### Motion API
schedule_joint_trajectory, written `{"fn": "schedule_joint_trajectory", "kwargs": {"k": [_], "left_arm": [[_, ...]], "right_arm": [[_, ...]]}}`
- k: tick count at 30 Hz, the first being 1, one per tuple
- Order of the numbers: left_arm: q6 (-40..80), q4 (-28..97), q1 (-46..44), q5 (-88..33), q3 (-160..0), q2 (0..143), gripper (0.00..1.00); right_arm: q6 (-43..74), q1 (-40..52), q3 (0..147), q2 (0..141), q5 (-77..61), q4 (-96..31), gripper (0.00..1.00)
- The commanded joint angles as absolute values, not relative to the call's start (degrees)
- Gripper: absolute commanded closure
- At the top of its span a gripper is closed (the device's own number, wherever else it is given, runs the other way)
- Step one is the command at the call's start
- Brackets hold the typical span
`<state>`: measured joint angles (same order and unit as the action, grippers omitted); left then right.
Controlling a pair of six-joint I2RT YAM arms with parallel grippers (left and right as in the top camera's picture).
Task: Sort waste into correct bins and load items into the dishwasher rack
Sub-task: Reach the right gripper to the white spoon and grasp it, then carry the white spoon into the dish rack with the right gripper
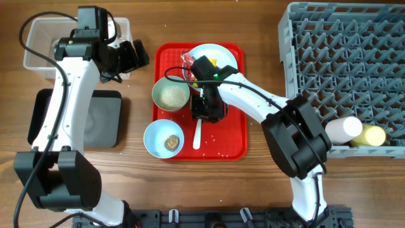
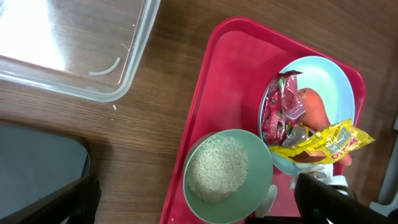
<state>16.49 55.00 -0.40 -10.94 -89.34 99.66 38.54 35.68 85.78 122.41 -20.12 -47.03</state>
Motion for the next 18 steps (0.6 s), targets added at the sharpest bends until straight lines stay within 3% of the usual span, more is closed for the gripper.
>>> {"fn": "schedule_joint_trajectory", "kwargs": {"k": [1, 3, 13, 18], "left_arm": [[16.8, 55.2, -0.4, -10.4, -89.6, 99.0, 0.0], [16.8, 55.2, -0.4, -10.4, -89.6, 99.0, 0.0], [16.8, 56.2, -0.4, -10.4, -89.6, 99.0, 0.0], [16.8, 56.0, -0.4, -10.4, -89.6, 99.1, 0.0]], "right_arm": [[39.2, 35.7, 86.4, 124.9, -20.0, -46.7, 0.84], [39.2, 35.7, 86.4, 124.9, -20.1, -46.4, 0.95], [36.6, 34.0, 87.4, 122.5, -21.4, -48.1, 0.96], [35.1, 28.4, 88.9, 104.6, -8.8, -56.4, 0.96]]}}
